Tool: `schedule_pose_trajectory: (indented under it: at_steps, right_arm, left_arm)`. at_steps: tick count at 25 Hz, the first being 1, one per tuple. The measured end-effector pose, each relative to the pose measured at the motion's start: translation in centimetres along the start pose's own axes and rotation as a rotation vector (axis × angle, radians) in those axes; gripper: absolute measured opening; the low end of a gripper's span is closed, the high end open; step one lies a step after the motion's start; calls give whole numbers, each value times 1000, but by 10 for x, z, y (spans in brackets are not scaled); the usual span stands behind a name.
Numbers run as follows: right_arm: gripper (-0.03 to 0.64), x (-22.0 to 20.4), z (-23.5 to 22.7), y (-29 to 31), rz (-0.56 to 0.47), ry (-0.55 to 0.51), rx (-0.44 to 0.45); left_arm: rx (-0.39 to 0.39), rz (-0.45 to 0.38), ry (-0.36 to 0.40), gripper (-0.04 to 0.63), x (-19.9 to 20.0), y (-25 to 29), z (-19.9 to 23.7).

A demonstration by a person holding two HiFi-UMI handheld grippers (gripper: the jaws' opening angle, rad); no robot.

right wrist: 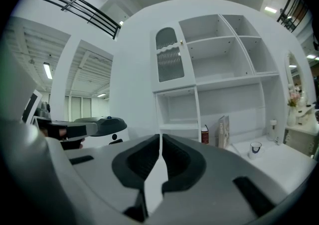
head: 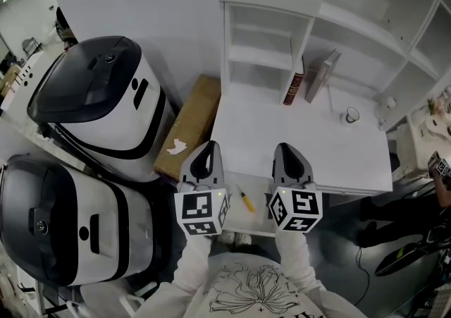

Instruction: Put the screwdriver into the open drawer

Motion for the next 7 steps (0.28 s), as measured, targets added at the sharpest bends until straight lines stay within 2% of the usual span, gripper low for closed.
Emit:
schedule_pose_trajectory:
  at_steps: [7]
  right_arm:
    - [17, -1, -3, 0, 1, -3, -3]
  left_arm:
    - [2, 0, -7, 9, -1, 1, -2]
Point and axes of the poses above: the fingertips, and each gripper's own axes: y forward along the fingers, z to its left, x out of its top, the point moved 4 cm from there along -y, backward along the fingers, and after that the axes turned 12 degrees about y, right-handed, at the moved point
